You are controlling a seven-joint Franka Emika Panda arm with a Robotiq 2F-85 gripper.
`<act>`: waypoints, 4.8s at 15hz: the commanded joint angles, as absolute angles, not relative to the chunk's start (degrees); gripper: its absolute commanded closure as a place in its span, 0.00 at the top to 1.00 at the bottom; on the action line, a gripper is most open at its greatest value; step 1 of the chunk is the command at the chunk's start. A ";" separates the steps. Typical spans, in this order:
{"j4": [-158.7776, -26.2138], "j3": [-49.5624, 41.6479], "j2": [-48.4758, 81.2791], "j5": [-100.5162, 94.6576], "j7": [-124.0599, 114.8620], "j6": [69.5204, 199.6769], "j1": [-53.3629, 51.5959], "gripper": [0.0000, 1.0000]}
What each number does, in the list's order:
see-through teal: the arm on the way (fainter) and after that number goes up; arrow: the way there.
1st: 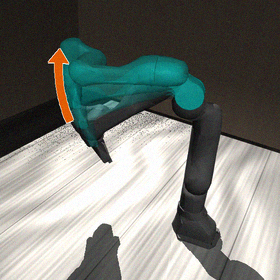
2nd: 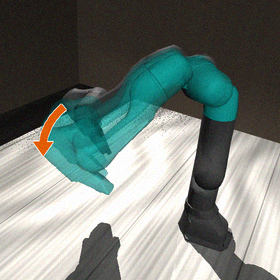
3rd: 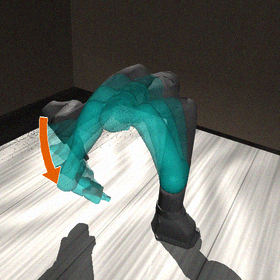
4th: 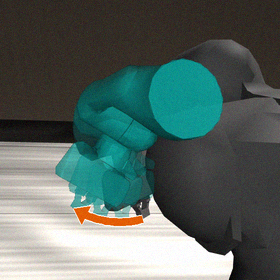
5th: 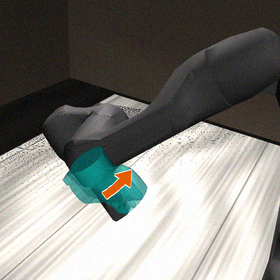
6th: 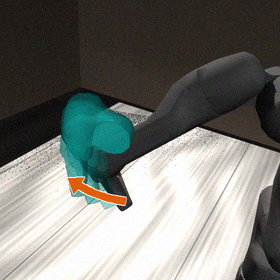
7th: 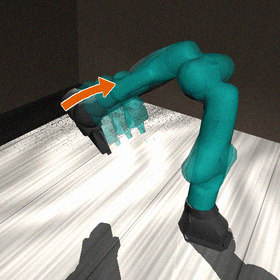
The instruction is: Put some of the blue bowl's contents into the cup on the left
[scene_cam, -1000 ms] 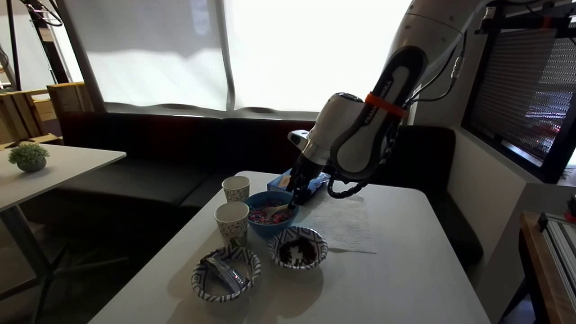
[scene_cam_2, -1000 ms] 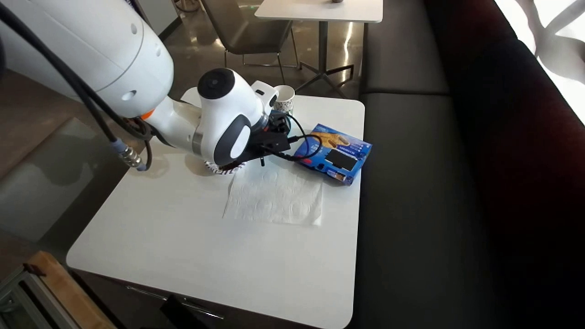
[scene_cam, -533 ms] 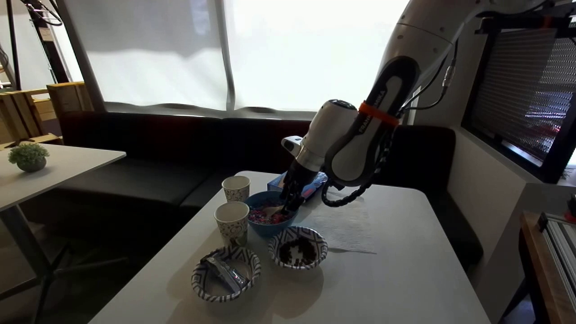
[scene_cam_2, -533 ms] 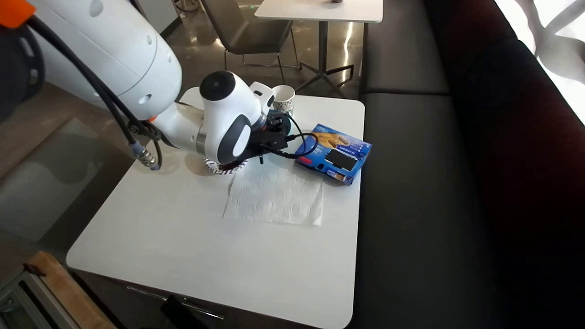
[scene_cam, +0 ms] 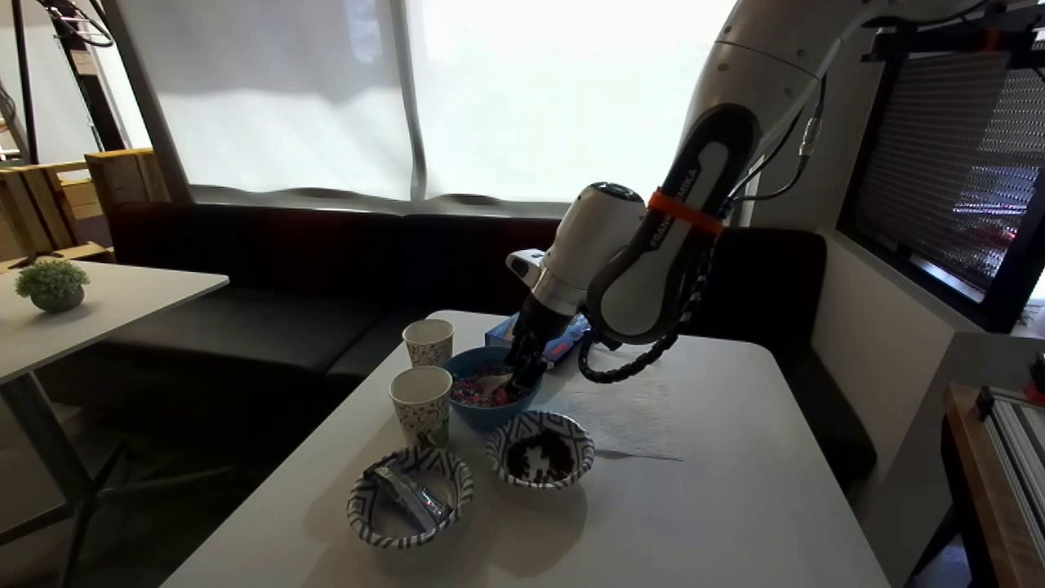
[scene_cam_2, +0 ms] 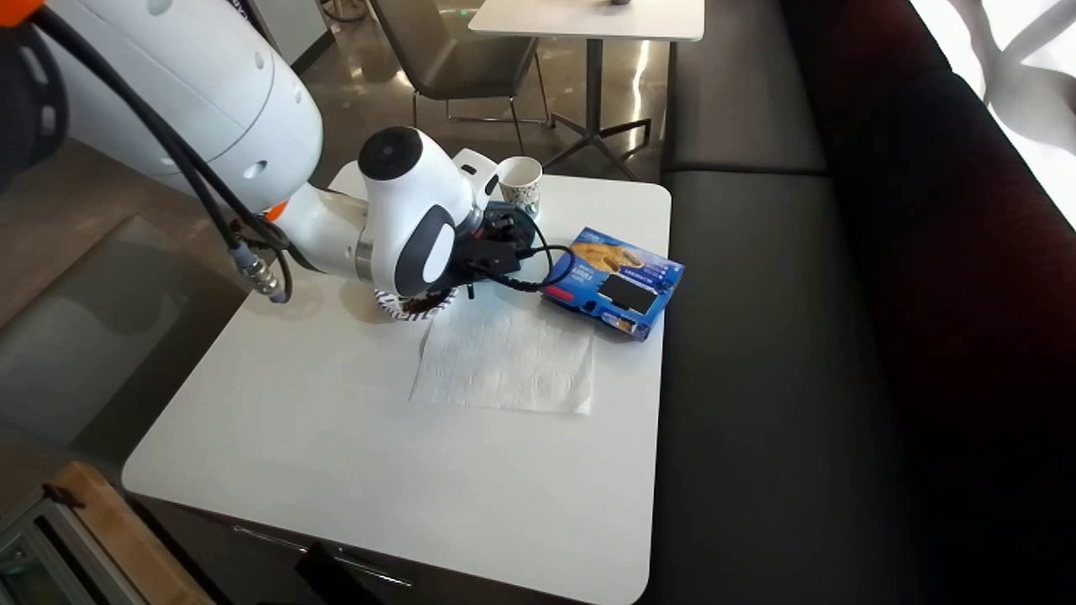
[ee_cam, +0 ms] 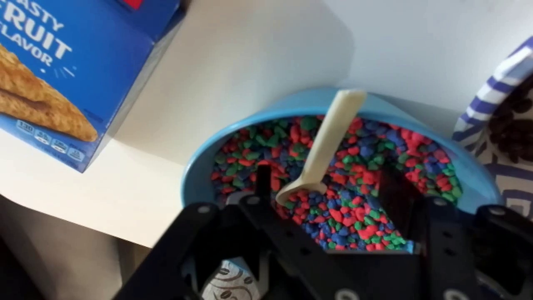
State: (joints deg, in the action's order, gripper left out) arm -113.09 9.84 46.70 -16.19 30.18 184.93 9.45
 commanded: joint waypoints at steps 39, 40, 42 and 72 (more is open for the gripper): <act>-114.86 -0.92 35.75 -21.05 24.29 160.56 -1.59 0.03; -114.56 -0.84 36.11 -20.94 24.32 160.43 -1.55 0.03; -113.93 -0.77 36.97 -20.72 24.42 160.30 -1.46 0.03; -108.84 1.74 40.90 -21.49 28.14 164.90 0.49 0.03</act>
State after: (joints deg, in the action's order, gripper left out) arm -111.38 6.80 41.01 -18.69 30.27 169.83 5.44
